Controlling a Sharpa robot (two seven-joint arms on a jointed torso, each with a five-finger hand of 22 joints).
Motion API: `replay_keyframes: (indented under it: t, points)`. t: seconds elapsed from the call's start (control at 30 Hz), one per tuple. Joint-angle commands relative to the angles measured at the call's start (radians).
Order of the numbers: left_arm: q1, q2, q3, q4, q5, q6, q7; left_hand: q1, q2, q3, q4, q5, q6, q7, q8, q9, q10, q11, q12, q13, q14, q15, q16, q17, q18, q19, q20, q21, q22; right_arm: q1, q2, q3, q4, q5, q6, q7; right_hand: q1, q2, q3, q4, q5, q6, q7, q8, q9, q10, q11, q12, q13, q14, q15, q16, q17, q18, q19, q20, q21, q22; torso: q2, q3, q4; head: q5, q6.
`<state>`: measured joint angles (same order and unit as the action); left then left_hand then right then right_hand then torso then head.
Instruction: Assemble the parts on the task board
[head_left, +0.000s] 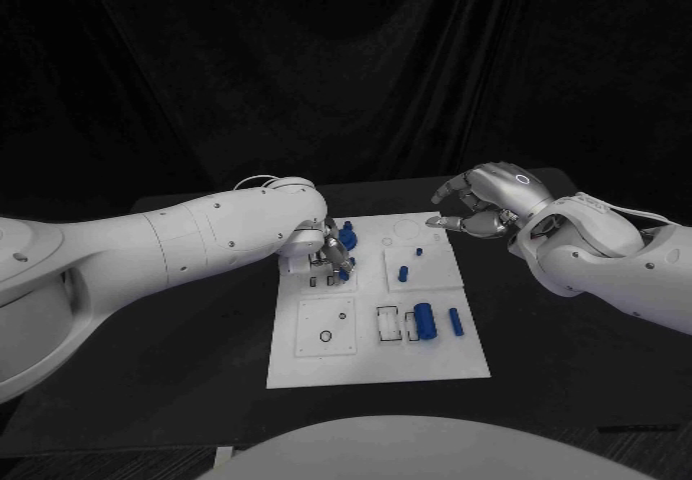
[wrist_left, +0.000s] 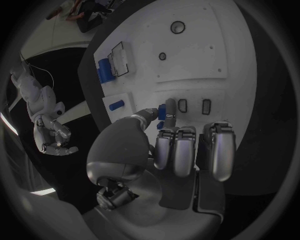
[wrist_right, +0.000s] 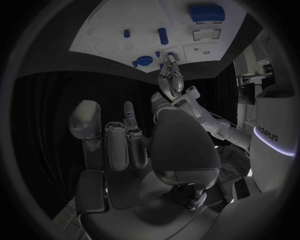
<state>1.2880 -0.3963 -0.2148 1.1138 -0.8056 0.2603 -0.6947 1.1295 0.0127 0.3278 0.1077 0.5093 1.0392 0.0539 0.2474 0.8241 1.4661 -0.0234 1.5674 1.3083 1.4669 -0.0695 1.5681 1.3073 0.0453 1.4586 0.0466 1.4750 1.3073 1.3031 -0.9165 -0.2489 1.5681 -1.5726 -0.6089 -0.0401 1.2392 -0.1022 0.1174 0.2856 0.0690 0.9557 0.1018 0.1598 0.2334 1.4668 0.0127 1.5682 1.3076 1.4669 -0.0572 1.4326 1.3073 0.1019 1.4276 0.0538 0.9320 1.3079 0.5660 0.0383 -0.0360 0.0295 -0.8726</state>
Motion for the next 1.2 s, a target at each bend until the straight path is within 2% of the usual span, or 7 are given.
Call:
replay_keyframes:
  t: [0.03,0.17,0.3,0.6,0.7,0.83,1.2]
  points:
    - [-0.002,-0.003,0.001,0.005,0.002,0.004,0.016,-0.016,0.0,0.122,-0.106,0.012,0.006,-0.003,-0.006,0.006,0.105,0.003,0.003,0.263,0.104,0.007,0.003,0.263,-0.008,-0.003,0.004,-0.005,0.171,-0.004,0.0,0.001,-0.001,-0.006,0.005,-0.015,0.001,0.007,0.001,0.003,0.004,0.004,0.0,0.003,-0.001,0.104,0.008,0.003,0.263,0.071,0.007,0.0,0.114,0.003,0.002,0.002,-0.002,0.123,0.001,0.0003,0.0003,0.004,0.0]
    - [-0.002,-0.013,0.0,0.015,0.002,-0.008,0.014,-0.036,-0.011,0.172,-0.126,0.033,0.011,-0.003,-0.006,0.022,0.105,0.005,0.003,0.263,0.104,0.007,0.003,0.263,-0.008,-0.002,0.005,-0.006,0.173,-0.005,-0.001,0.001,0.0,-0.006,0.008,-0.016,0.001,0.007,0.001,0.003,0.004,0.004,0.0,0.003,-0.001,0.104,0.008,0.003,0.263,0.071,0.007,0.0,0.114,0.003,0.002,0.002,-0.002,0.123,0.001,0.0001,-0.0001,0.008,0.0]
    - [-0.002,-0.03,0.0,0.031,0.002,-0.02,0.009,-0.044,-0.016,0.189,-0.134,0.037,0.015,-0.004,-0.004,0.028,0.105,0.004,0.003,0.263,0.104,0.006,0.003,0.263,-0.008,-0.002,0.004,-0.006,0.174,-0.006,-0.003,0.001,0.001,-0.006,0.012,-0.016,0.001,0.007,0.001,0.003,0.004,0.004,0.0,0.003,-0.001,0.104,0.008,0.003,0.263,0.071,0.007,0.0,0.114,0.003,0.002,0.002,-0.002,0.123,0.001,-0.0003,-0.0003,0.008,0.0]
    - [-0.002,-0.067,0.0,0.065,0.002,-0.041,-0.01,-0.055,-0.02,0.202,-0.136,0.037,0.021,-0.005,-0.003,0.034,0.105,0.003,0.003,0.263,0.104,0.005,0.003,0.263,-0.008,-0.001,0.004,-0.006,0.175,-0.011,-0.011,0.001,0.003,-0.006,0.018,-0.018,-0.002,0.009,0.0,0.003,0.003,0.005,0.0,0.002,-0.001,0.104,0.008,0.003,0.263,0.071,0.008,-0.001,0.112,0.004,0.001,0.002,-0.006,0.122,0.001,0.001,0.0039,0.011,0.0]
    - [-0.002,-0.075,0.0,0.073,0.002,-0.043,-0.014,-0.057,-0.021,0.204,-0.137,0.036,0.022,-0.005,-0.003,0.035,0.105,0.002,0.003,0.263,0.104,0.005,0.003,0.263,-0.009,-0.001,0.004,-0.006,0.175,-0.013,-0.012,0.001,0.004,-0.006,0.019,-0.018,-0.002,0.009,0.0,0.003,0.003,0.005,0.0,0.002,-0.001,0.104,0.008,0.003,0.263,0.071,0.008,-0.001,0.112,0.004,0.001,0.002,-0.006,0.122,0.001,0.0006,0.003,0.013,0.0]
    - [-0.002,-0.084,0.0,0.08,0.002,-0.042,-0.019,-0.066,-0.024,0.212,-0.139,0.024,0.026,-0.007,-0.003,0.039,0.105,0.001,0.003,0.263,0.104,0.003,0.003,0.263,-0.009,0.0,0.002,-0.006,0.176,-0.016,-0.012,0.001,0.003,-0.006,0.021,-0.017,-0.002,0.009,0.0,0.003,0.003,0.005,0.0,0.002,-0.001,0.104,0.008,0.003,0.263,0.071,0.008,-0.001,0.112,0.004,0.001,0.002,-0.006,0.122,0.001,0.0004,0.0043,0.015,0.0]
    - [-0.004,-0.094,0.0,0.082,0.002,-0.039,-0.018,-0.069,-0.025,0.215,-0.139,0.019,0.026,-0.007,-0.003,0.041,0.105,0.0,0.003,0.263,0.104,0.003,0.003,0.263,-0.008,-0.001,0.002,-0.007,0.175,-0.022,-0.011,0.001,0.0,-0.006,0.022,-0.018,-0.003,0.01,0.0,0.003,0.003,0.006,0.0,0.002,-0.001,0.104,0.008,0.003,0.263,0.071,0.008,-0.001,0.112,0.003,0.001,0.002,-0.005,0.122,0.0,-0.0001,0.0012,0.019,0.0]
